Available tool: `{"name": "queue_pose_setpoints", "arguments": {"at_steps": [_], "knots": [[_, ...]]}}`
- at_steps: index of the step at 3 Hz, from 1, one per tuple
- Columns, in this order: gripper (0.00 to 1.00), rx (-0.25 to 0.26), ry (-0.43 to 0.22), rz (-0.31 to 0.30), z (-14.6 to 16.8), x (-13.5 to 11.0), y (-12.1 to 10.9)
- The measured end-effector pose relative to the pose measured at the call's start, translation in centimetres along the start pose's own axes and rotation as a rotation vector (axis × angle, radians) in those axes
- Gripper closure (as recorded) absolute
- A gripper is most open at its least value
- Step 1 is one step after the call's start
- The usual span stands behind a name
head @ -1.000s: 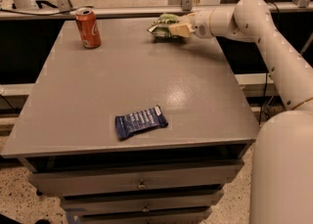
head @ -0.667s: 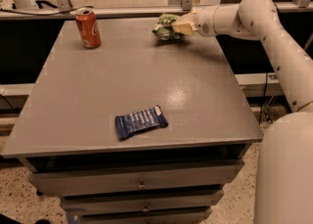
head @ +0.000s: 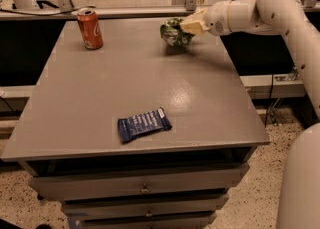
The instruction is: Move green jalapeno chip bag near rxbar blueberry
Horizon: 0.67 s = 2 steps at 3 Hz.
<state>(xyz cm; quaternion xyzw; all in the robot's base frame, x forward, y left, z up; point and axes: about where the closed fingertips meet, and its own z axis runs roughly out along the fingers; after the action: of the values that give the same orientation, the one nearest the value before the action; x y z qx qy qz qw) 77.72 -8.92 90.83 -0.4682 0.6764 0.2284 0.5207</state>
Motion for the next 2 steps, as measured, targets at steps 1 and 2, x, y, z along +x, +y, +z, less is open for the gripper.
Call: {"name": "queue_pose_setpoints", "arguments": {"at_steps": [1,2], "knots": [[1.0,-0.133,-0.009,0.02,-2.4,-0.3,4.7],[1.0,-0.253,-0.016,0.062,-5.8,-0.2,9.9]]}}
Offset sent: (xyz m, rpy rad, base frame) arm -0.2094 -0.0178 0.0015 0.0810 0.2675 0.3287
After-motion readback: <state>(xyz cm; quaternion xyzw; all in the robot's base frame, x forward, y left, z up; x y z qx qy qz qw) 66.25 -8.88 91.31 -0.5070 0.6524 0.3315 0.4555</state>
